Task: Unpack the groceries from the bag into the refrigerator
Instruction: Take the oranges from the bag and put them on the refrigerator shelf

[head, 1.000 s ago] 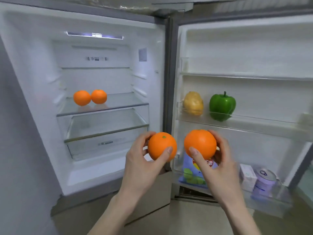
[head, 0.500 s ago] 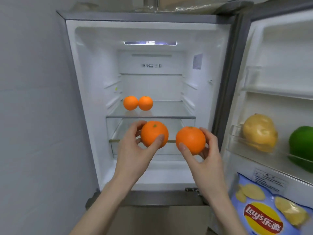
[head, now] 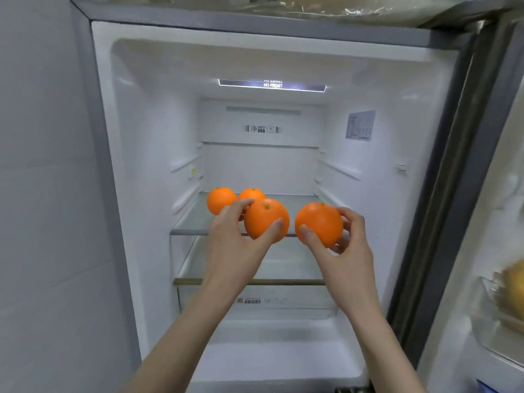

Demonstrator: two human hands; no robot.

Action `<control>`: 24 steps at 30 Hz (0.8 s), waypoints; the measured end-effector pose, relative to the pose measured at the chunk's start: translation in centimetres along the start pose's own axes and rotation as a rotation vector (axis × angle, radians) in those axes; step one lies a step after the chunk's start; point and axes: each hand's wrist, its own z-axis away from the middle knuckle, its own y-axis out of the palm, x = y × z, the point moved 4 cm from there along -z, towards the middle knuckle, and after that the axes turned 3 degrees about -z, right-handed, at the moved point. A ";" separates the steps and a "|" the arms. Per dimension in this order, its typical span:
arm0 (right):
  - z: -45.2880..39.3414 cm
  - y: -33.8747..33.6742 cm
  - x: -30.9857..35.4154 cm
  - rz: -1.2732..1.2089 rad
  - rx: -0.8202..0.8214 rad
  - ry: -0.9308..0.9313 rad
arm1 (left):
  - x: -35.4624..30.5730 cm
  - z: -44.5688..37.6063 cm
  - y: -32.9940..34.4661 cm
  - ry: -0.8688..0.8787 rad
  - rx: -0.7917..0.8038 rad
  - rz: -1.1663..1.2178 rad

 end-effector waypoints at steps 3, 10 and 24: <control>-2.4 1.0 -0.9 0.053 -0.026 -0.023 | 0.8 -3.0 1.6 0.051 0.000 -0.010; -6.6 0.4 -3.7 0.149 -0.153 -0.015 | 1.9 -6.8 7.6 0.114 0.067 0.048; -11.6 0.4 -6.9 0.344 -0.194 -0.042 | 3.1 -8.6 13.7 0.162 0.043 -0.179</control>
